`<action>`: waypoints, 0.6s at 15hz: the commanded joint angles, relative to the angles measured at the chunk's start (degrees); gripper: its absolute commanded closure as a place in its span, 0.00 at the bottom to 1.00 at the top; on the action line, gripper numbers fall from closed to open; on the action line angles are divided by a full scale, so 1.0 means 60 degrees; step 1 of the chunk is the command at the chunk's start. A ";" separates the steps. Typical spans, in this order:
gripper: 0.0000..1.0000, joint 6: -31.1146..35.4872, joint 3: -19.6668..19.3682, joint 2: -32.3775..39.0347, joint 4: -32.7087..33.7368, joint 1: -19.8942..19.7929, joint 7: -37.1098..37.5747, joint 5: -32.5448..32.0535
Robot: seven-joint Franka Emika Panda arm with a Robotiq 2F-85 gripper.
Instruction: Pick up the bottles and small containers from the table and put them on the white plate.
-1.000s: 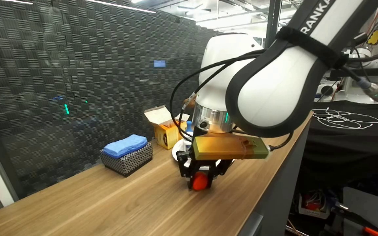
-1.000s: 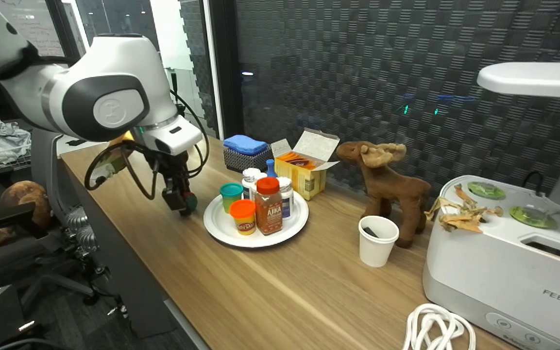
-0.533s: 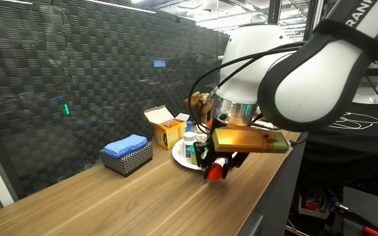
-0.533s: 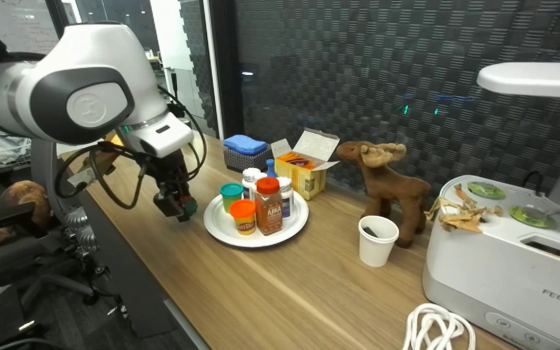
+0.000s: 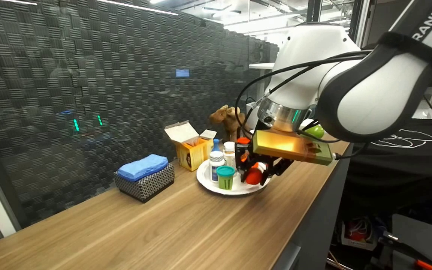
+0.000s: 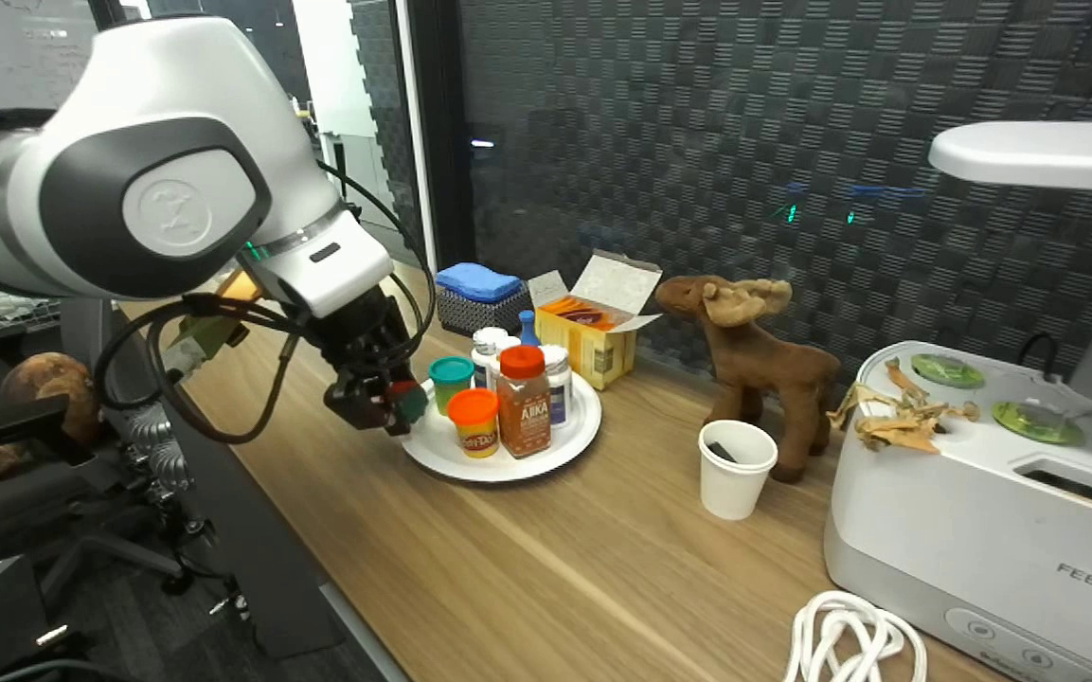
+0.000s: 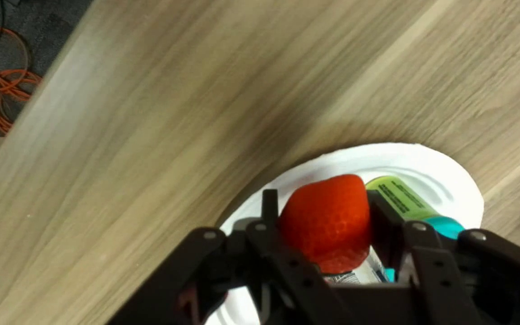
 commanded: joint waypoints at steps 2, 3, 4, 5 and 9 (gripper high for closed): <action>0.75 0.0279 -0.0034 0.0649 0.0503 -0.0069 0.0091 0.0214; 0.74 0.0286 0.0002 0.0740 0.0542 -0.0086 -0.0004 0.0354; 0.29 0.0304 0.0062 0.0802 0.0545 -0.0109 -0.0165 0.0528; 0.24 0.0323 0.0036 0.0843 0.0566 -0.0115 -0.0115 0.0474; 0.00 0.0622 0.0064 0.0738 0.0437 -0.0137 -0.0137 0.0521</action>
